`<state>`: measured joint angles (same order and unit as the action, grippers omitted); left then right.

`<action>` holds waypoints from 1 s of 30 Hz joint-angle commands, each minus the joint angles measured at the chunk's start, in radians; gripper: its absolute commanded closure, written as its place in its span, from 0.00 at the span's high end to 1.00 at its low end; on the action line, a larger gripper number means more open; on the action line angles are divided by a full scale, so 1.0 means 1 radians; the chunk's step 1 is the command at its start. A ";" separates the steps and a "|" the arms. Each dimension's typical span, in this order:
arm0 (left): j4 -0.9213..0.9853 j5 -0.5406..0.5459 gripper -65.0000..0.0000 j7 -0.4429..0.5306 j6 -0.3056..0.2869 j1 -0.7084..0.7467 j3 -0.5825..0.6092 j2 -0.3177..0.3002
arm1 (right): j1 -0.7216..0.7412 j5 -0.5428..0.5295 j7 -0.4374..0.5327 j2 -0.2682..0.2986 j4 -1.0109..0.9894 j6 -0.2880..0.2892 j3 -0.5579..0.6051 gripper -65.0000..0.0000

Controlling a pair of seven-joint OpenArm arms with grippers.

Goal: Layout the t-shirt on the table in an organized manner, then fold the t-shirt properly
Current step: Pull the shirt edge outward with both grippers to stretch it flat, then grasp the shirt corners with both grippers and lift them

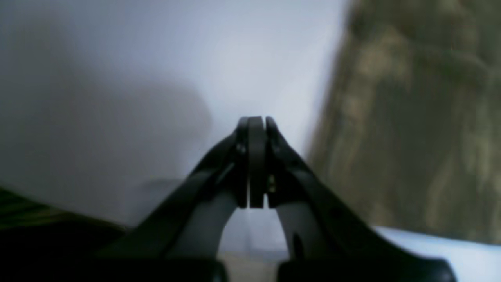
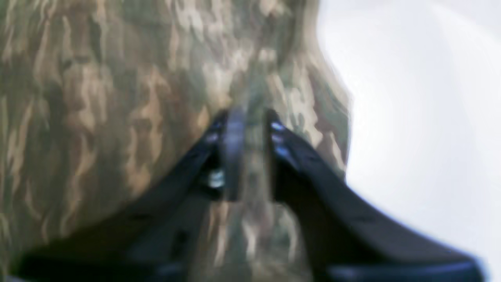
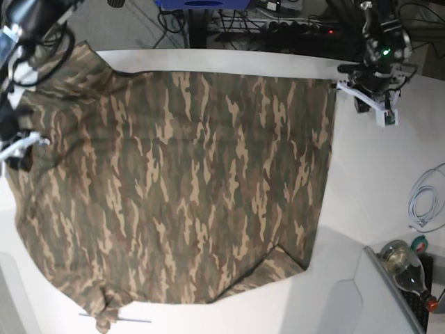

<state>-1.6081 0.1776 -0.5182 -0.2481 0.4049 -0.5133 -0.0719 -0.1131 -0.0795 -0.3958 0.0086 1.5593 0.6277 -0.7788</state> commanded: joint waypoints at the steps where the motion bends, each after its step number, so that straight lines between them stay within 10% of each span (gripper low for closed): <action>1: -0.013 0.055 0.00 0.023 -0.032 0.012 -0.044 -0.015 | -0.038 -0.022 0.001 0.001 0.059 -0.006 0.012 0.36; 6: 0.055 0.260 0.00 0.023 -0.230 0.047 -0.195 -0.013 | -0.244 -0.234 -0.048 -0.014 0.215 -0.006 0.055 0.82; 11: 0.137 0.291 0.53 0.023 -0.371 0.044 -0.207 -0.016 | -0.353 -0.401 -0.047 -0.014 0.244 -0.004 0.058 0.79; 14: 0.205 0.290 0.68 0.023 -0.435 0.032 -0.206 -0.010 | -0.376 -0.401 -0.047 -0.014 0.243 -0.004 0.054 0.79; 30: 0.351 0.288 0.68 0.023 -0.415 -0.034 -0.061 0.011 | -0.365 -0.403 -0.050 -0.071 0.198 0.070 -0.083 0.79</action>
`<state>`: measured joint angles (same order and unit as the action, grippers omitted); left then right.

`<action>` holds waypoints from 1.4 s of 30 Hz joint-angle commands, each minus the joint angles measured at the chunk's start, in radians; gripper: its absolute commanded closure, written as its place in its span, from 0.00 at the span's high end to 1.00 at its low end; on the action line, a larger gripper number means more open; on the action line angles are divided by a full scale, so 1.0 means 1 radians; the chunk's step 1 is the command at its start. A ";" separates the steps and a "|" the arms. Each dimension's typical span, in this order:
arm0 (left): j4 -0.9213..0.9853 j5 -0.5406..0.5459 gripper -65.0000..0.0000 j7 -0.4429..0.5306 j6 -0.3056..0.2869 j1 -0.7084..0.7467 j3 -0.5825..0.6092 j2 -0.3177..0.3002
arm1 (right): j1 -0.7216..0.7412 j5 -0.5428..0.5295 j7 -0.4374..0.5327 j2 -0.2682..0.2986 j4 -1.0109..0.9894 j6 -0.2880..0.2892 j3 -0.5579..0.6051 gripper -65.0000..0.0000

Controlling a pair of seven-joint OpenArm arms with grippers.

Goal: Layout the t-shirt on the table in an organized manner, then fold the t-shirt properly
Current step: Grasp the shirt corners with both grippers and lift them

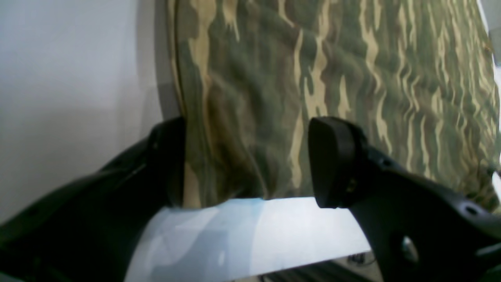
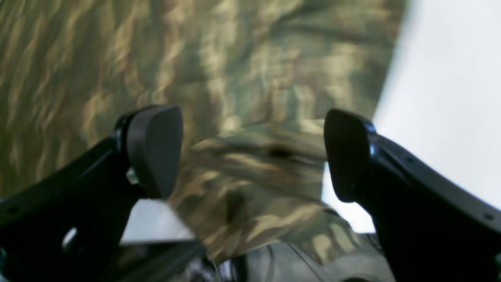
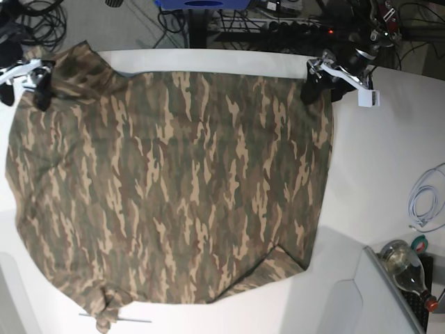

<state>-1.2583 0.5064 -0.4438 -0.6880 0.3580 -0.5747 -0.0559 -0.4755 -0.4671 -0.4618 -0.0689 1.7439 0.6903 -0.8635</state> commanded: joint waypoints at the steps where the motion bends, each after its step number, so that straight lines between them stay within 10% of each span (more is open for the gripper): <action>1: 0.001 -0.041 0.66 -0.049 0.029 0.013 0.002 -0.005 | 0.014 -0.011 0.015 0.002 -0.012 0.008 -0.027 0.79; 8: -0.008 -0.041 0.25 -0.049 0.029 0.013 0.005 -0.008 | 0.057 -0.011 0.015 0.067 -0.273 0.008 -0.050 0.79; 16: -0.008 -0.041 0.00 -0.051 0.029 0.013 0.005 -0.009 | 0.114 -0.011 0.019 0.162 -0.496 0.008 -0.047 0.79; 36: -0.008 -0.041 0.00 -0.057 0.031 0.013 0.002 -0.011 | 0.073 -0.011 0.016 0.191 -0.548 0.008 0.143 0.78; 42: -0.008 -0.041 0.00 -0.057 0.031 0.013 0.002 -0.020 | 0.088 -0.011 0.016 0.197 -0.552 0.008 0.145 0.47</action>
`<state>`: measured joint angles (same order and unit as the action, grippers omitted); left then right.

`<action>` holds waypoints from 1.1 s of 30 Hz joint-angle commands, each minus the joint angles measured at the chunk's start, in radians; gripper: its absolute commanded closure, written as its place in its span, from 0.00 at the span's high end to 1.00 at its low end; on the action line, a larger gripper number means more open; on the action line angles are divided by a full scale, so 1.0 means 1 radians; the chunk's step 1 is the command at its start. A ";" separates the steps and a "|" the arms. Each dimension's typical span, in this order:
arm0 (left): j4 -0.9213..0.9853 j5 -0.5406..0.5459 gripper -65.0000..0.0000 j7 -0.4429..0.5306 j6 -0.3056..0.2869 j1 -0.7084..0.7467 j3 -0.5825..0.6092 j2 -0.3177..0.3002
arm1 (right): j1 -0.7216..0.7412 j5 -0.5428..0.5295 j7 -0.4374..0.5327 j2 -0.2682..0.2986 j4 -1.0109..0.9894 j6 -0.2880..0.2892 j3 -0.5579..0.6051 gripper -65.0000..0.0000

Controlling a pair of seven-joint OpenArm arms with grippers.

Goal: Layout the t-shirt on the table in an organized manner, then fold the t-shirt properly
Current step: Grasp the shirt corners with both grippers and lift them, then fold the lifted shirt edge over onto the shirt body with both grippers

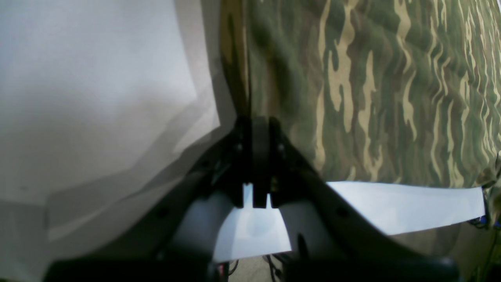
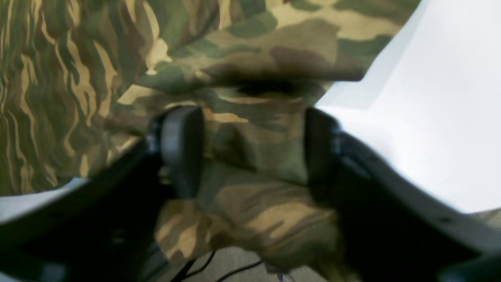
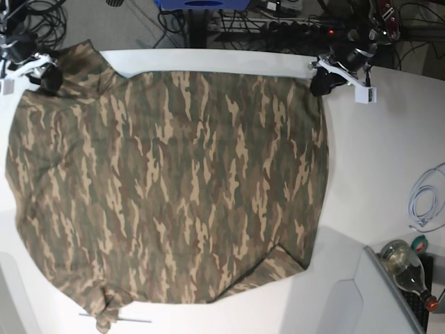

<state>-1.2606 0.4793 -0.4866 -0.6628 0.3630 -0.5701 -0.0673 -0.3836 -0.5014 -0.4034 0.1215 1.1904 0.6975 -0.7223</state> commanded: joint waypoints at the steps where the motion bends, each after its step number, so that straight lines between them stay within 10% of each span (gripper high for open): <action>1: -0.006 -0.014 0.00 -0.014 0.005 0.008 -0.003 -0.009 | 0.001 0.023 -0.042 0.007 -0.002 0.001 0.003 0.41; 7: -0.006 -0.014 0.00 -0.014 0.005 0.011 -0.003 -0.013 | -0.001 0.022 -0.042 0.004 0.021 0.001 -0.003 0.00; 19: -0.213 -0.014 0.00 -0.016 0.085 0.086 -0.005 -0.010 | -0.150 0.020 -0.165 -0.098 0.405 0.001 0.000 0.01; 33: -0.465 -0.004 0.00 -0.091 0.159 0.107 0.003 -0.004 | -0.038 0.074 -0.398 -0.075 0.555 0.001 -0.001 0.01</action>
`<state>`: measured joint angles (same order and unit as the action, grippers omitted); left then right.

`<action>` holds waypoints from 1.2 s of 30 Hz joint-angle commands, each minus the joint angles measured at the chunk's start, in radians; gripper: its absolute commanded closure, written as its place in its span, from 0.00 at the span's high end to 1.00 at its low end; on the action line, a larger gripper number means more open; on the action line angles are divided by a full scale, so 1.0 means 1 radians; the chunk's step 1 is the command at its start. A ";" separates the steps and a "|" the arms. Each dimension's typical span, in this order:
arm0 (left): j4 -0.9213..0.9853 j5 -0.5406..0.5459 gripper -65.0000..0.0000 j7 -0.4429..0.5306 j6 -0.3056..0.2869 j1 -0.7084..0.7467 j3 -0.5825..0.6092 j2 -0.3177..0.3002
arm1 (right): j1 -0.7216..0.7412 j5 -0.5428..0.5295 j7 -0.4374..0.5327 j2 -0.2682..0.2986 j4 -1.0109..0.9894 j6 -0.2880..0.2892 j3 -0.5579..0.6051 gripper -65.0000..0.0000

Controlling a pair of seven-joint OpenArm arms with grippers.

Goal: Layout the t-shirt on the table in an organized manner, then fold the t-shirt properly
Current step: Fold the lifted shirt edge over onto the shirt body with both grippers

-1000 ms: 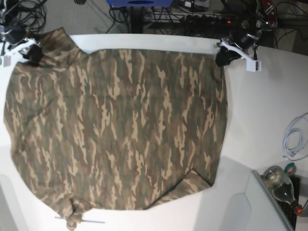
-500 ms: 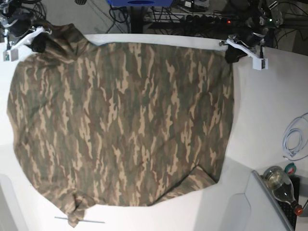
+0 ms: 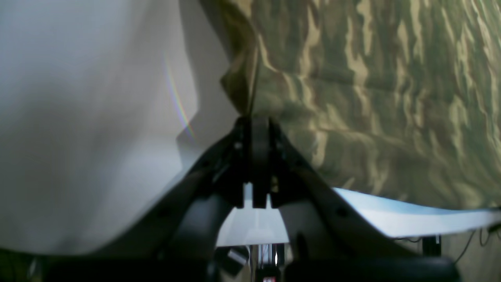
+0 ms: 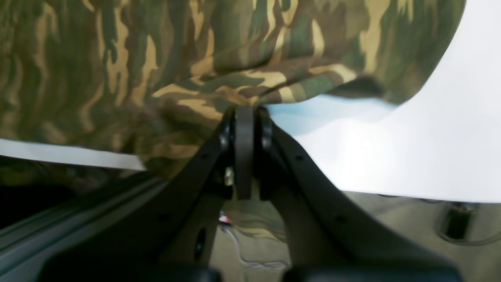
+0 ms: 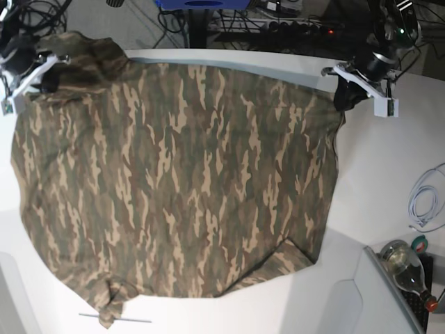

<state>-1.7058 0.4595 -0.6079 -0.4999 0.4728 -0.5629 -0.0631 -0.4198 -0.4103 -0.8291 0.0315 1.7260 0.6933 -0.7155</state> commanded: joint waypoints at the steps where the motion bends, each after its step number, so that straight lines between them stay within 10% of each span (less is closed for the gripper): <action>1: -0.029 0.015 0.00 0.000 0.011 -0.023 -0.006 -0.008 | 0.029 0.006 0.004 0.018 0.018 0.005 -0.008 0.01; 19: -0.021 -0.011 0.00 -0.168 0.073 -0.316 -0.001 0.013 | 0.502 0.196 -0.140 0.132 -0.226 0.005 0.116 0.01; 31: 0.211 -0.252 0.00 -0.177 0.073 -0.547 0.090 0.055 | 0.717 0.331 0.060 0.186 -0.607 -0.028 0.181 0.01; 36: 0.346 -0.256 0.00 -0.033 0.140 -0.592 0.099 0.052 | 0.754 0.347 0.146 0.192 -0.729 -0.034 0.173 0.01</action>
<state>-1.3449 0.1986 -0.6518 -0.3523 -0.1101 -0.4641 -0.0040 0.3077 -0.0494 -0.6994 0.2035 0.9791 0.6628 -0.5396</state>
